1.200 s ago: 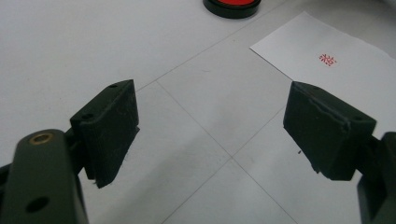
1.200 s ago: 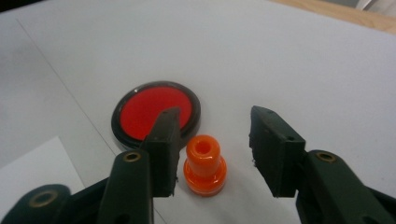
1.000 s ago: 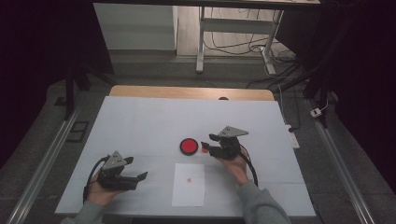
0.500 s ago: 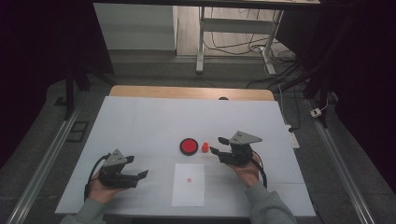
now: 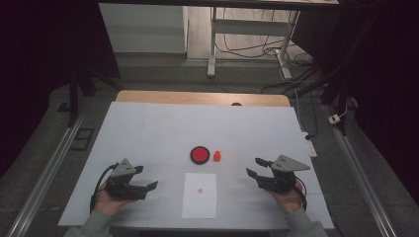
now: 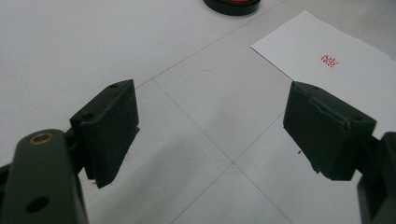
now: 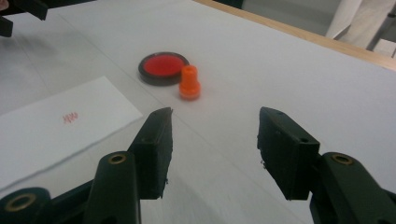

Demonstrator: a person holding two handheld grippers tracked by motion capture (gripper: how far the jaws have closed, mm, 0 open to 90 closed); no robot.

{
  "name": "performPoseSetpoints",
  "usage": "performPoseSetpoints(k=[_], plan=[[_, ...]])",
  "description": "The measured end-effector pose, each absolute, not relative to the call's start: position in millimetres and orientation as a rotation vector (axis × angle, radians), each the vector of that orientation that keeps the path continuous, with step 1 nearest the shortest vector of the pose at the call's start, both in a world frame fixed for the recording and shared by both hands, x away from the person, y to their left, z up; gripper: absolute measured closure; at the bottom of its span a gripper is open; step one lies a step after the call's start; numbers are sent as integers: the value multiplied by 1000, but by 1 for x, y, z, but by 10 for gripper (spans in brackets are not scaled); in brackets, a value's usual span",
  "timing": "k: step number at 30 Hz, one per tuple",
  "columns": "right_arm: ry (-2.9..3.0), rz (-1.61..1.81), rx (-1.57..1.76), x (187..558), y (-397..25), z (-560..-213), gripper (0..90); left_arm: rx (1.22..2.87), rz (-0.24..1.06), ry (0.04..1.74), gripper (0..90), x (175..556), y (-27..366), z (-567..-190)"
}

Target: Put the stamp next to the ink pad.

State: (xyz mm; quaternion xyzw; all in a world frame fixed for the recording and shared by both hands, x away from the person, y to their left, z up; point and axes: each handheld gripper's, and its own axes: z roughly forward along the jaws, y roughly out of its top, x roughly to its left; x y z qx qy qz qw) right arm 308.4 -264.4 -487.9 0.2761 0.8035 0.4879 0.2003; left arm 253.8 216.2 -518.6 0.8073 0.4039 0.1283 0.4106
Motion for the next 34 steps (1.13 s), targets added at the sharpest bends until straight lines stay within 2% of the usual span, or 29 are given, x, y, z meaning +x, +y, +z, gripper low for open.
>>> performPoseSetpoints(k=[12,34], plan=[[2251,1343,810,296,-305,-499,450,2038,323,1014,187,252,214,-520],[2262,1338,805,297,-303,-501,452,2032,335,1007,187,252,214,-519]])
